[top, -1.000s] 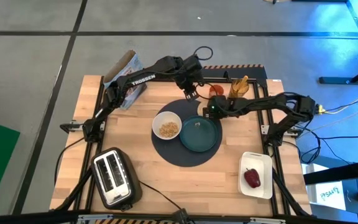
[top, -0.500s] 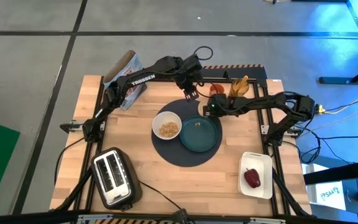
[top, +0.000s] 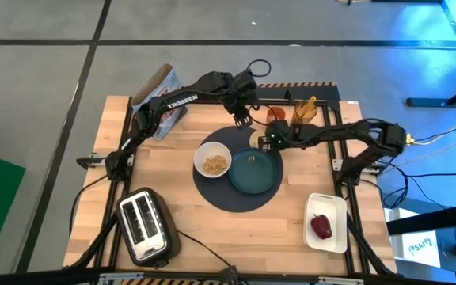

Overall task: Arrange a breakfast setting
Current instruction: Put the toasted bagel on top of the green plate on the blue table mat, then put the apple to the bottom of the toasted bagel on top of the green plate on the blue table mat

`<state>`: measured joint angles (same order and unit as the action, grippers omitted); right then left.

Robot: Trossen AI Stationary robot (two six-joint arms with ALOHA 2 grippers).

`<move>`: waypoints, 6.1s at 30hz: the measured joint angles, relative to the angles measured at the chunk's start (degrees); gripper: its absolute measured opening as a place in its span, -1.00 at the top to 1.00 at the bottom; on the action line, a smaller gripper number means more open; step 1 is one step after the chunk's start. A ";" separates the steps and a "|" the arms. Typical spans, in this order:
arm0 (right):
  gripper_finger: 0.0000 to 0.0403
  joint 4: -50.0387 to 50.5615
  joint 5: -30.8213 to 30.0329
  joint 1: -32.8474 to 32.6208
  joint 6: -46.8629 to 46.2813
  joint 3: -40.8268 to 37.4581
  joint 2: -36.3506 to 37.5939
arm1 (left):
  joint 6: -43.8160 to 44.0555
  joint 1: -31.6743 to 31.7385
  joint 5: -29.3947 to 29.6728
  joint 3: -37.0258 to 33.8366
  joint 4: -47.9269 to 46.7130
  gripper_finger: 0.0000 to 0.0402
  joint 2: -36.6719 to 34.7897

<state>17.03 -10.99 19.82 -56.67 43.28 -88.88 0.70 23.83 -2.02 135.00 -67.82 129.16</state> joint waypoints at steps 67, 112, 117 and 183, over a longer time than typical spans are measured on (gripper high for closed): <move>0.06 32.53 16.60 -69.44 -55.06 0.08 29.06 | -2.47 -10.08 -4.32 -2.95 1.89 0.48 -1.31; -0.41 49.20 -23.51 -73.42 -44.73 14.47 15.27 | -4.15 -12.79 -16.15 0.07 14.09 0.04 -7.19; -0.41 49.21 -34.79 -72.07 -32.41 16.21 15.24 | -11.34 -15.08 -22.90 0.07 20.44 0.18 -7.08; -0.42 24.44 -46.92 -59.04 14.11 30.35 18.00 | -28.32 -21.33 -27.45 -0.57 29.82 0.50 -9.78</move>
<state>41.47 -57.91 -39.22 -42.57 73.63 -70.87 -27.61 2.50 -29.46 134.43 -38.00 119.38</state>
